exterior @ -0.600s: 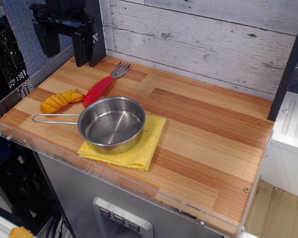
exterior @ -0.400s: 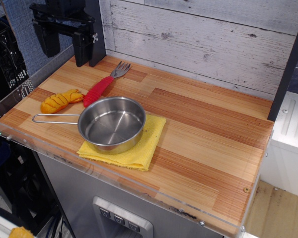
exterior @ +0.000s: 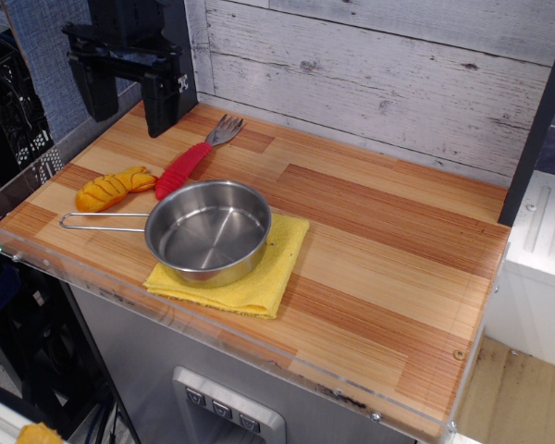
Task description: Put the pot above the napkin.
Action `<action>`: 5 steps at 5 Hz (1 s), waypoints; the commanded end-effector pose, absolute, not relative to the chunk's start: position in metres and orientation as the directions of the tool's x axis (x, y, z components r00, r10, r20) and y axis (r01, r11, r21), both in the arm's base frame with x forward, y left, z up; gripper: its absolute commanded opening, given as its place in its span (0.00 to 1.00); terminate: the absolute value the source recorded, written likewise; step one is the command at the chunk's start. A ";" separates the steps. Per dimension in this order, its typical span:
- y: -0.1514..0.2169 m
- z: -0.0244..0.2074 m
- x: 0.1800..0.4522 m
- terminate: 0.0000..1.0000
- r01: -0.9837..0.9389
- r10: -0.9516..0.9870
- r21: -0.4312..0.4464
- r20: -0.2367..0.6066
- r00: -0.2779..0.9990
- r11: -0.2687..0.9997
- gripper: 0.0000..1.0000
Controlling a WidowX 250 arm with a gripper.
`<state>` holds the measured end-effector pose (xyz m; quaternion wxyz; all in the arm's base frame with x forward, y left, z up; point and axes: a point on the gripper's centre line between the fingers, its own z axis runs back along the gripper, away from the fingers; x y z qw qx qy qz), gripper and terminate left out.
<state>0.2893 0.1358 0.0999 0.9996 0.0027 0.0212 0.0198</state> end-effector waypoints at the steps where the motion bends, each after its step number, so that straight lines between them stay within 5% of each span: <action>1: 0.075 0.102 0.281 0.00 0.161 -0.163 0.073 0.022 0.986 0.984 1.00; 5: 0.038 0.054 0.286 0.00 0.239 -0.239 0.029 0.019 0.971 0.971 1.00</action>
